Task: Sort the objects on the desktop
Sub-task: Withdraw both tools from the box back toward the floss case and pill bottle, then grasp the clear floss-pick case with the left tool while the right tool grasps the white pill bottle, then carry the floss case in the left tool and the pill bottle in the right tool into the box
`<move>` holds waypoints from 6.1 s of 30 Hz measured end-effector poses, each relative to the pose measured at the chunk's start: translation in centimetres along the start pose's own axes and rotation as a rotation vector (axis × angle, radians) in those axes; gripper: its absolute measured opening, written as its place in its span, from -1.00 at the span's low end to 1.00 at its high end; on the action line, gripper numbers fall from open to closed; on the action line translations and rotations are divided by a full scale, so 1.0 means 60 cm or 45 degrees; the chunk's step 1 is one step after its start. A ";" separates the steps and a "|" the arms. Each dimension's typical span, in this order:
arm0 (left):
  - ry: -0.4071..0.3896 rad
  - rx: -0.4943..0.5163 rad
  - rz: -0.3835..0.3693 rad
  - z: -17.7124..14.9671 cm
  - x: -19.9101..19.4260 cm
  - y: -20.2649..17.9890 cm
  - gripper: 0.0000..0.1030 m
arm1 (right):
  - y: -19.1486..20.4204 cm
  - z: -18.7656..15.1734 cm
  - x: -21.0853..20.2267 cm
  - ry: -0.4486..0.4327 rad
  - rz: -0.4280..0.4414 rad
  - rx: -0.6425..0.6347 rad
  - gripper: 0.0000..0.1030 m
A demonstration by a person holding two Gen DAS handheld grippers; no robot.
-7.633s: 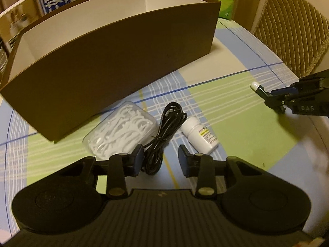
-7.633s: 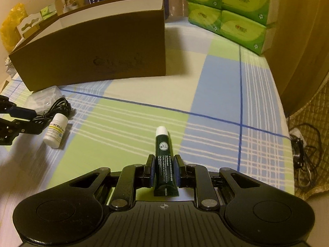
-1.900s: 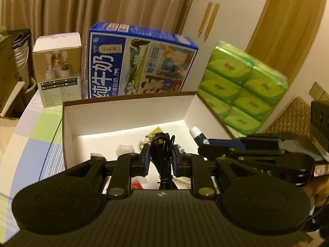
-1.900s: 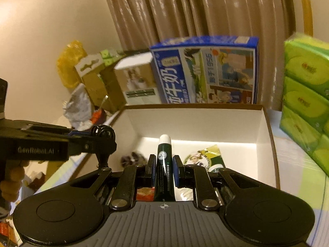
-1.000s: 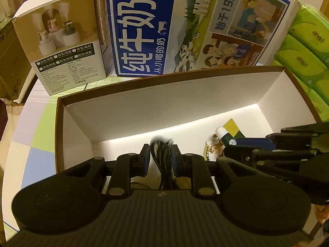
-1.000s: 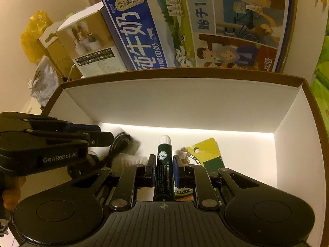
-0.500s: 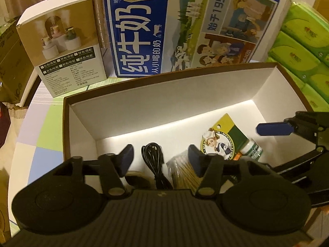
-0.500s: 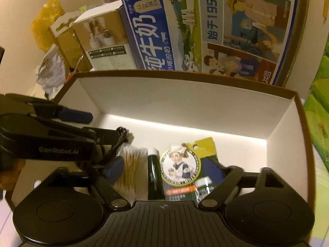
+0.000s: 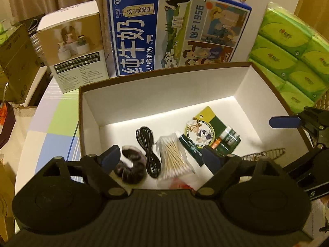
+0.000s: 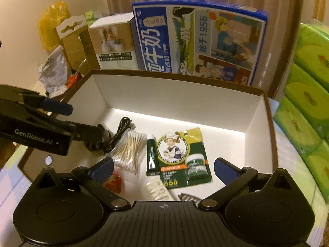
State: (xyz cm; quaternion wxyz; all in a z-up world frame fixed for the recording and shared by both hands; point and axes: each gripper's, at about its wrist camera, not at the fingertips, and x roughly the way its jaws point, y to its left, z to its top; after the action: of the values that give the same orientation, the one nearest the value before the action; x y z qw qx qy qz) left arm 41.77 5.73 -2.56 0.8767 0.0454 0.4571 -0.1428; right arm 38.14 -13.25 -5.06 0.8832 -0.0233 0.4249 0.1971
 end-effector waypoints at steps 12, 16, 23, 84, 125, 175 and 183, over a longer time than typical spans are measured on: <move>-0.067 -0.112 0.003 -0.059 -0.088 -0.011 0.74 | 0.014 -0.049 -0.082 -0.087 -0.052 0.036 0.96; -0.088 -0.133 0.013 -0.083 -0.117 -0.020 0.74 | 0.027 -0.071 -0.107 -0.111 -0.074 0.035 0.96; -0.108 -0.192 0.057 -0.128 -0.167 -0.038 0.75 | 0.055 -0.107 -0.151 -0.147 -0.088 0.024 0.96; 0.096 -0.238 0.201 -0.318 -0.170 -0.095 0.77 | 0.114 -0.314 -0.143 0.115 -0.110 0.087 0.96; 0.214 -0.236 0.196 -0.340 -0.084 -0.076 0.77 | 0.128 -0.350 -0.057 0.091 -0.064 -0.026 -0.53; 0.094 0.043 0.093 -0.350 -0.001 -0.088 0.63 | -0.010 -0.373 -0.100 0.059 -0.304 0.173 -0.52; 0.097 0.074 0.076 -0.349 -0.003 -0.085 0.61 | -0.008 -0.364 -0.096 0.103 -0.308 0.162 -0.52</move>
State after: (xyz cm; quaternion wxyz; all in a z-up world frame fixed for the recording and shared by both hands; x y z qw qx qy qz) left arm 23.65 5.29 -14.27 0.8609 0.0898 0.4842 -0.1278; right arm 18.87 -20.15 -14.69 0.8823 -0.0261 0.4661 0.0608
